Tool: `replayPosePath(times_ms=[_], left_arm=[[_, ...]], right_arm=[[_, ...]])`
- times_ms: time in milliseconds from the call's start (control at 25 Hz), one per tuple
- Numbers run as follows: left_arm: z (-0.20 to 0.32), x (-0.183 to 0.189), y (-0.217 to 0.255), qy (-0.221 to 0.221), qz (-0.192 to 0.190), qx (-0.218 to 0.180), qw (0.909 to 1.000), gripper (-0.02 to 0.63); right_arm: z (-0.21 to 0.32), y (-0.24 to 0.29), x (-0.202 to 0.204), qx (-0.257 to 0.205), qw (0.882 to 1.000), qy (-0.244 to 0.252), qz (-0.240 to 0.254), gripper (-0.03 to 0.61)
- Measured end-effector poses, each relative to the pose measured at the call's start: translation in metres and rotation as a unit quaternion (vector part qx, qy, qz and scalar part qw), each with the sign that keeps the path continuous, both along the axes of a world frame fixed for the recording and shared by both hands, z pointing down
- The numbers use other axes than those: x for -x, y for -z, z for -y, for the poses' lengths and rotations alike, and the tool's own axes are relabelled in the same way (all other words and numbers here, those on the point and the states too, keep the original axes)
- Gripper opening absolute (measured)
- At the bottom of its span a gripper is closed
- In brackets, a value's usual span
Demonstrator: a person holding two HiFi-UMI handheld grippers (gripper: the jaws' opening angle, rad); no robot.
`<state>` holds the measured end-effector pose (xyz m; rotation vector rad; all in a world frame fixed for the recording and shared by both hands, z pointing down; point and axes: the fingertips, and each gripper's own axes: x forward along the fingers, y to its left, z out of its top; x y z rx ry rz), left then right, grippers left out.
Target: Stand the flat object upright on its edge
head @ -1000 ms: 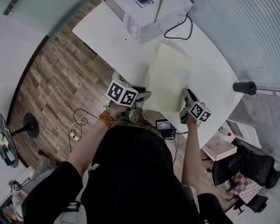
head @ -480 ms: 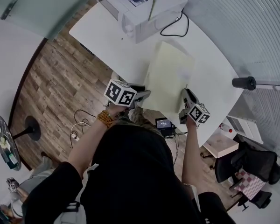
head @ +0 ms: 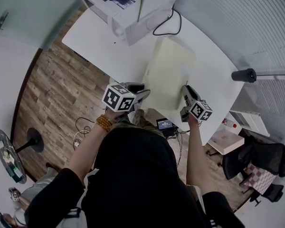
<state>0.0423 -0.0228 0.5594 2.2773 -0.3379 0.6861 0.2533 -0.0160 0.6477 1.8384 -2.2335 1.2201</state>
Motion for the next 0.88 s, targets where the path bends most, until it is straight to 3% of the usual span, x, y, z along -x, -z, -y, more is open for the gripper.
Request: replayPosePath(times_ms=[200,880], left_arm=[[0.002,-0.006,0.005,-0.011,-0.004,-0.03,0.9995,0.123],[0.006,-0.008,0.002,-0.025,-0.002,-0.065,0.9976,0.123]], right_arm=[[0.003,0.008,-0.008,-0.007,1.0,-0.007,-0.005,0.103],[0.006,0.021,-0.016,-0.02,0.999,-0.007,-0.028,0.103]])
